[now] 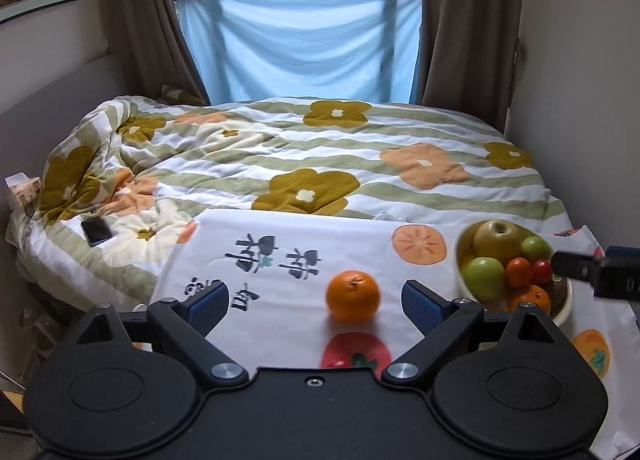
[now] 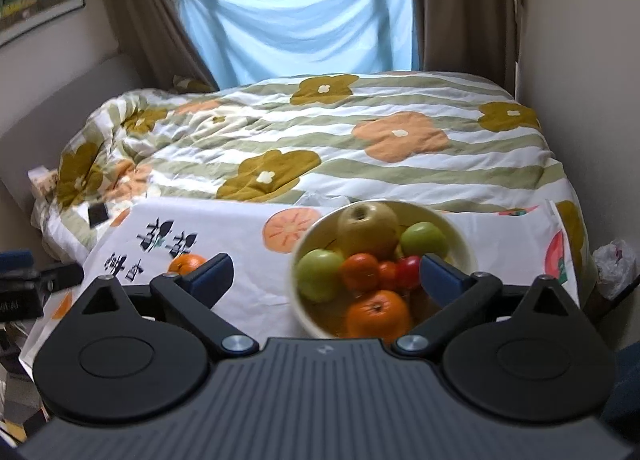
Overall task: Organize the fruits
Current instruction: 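Withdraw both tools toward the last large orange and tomato, then grasp the red tomato with the right tool while the left tool grasps the large orange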
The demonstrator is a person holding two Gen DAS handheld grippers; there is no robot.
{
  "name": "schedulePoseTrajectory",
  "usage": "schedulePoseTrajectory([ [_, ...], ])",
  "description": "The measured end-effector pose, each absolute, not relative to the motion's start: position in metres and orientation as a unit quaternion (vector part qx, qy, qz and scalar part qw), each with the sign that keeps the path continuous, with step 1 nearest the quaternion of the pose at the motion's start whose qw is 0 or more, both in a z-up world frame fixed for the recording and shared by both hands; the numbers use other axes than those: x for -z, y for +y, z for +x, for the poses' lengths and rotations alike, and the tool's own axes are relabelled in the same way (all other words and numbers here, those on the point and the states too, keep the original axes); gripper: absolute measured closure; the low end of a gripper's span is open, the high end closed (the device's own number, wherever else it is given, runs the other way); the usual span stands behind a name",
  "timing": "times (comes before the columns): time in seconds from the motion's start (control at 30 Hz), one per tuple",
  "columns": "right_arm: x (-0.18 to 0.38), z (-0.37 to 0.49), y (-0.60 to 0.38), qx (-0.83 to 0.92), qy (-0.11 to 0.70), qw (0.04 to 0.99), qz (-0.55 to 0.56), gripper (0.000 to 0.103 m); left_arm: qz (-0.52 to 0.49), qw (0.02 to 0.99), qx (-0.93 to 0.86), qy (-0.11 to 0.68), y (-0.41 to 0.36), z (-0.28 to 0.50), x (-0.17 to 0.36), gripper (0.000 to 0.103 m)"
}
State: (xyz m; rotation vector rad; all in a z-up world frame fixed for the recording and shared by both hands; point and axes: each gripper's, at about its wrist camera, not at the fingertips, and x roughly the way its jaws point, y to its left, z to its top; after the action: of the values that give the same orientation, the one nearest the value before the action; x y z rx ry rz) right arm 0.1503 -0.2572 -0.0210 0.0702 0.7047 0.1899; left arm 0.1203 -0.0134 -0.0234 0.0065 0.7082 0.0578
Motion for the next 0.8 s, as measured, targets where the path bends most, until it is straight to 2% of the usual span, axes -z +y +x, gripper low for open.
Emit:
schedulePoseTrajectory([
  [0.3, 0.039, 0.132, -0.190, -0.103, 0.369, 0.923, 0.022, 0.000, 0.015, 0.930, 0.027, 0.367, 0.033, 0.142, 0.030, 0.003],
  [0.8, 0.108, 0.134, -0.096, -0.118, 0.438, 0.891, 0.005, 0.000, 0.075, 0.886, 0.146, 0.434, 0.066, 0.224, 0.086, 0.003],
])
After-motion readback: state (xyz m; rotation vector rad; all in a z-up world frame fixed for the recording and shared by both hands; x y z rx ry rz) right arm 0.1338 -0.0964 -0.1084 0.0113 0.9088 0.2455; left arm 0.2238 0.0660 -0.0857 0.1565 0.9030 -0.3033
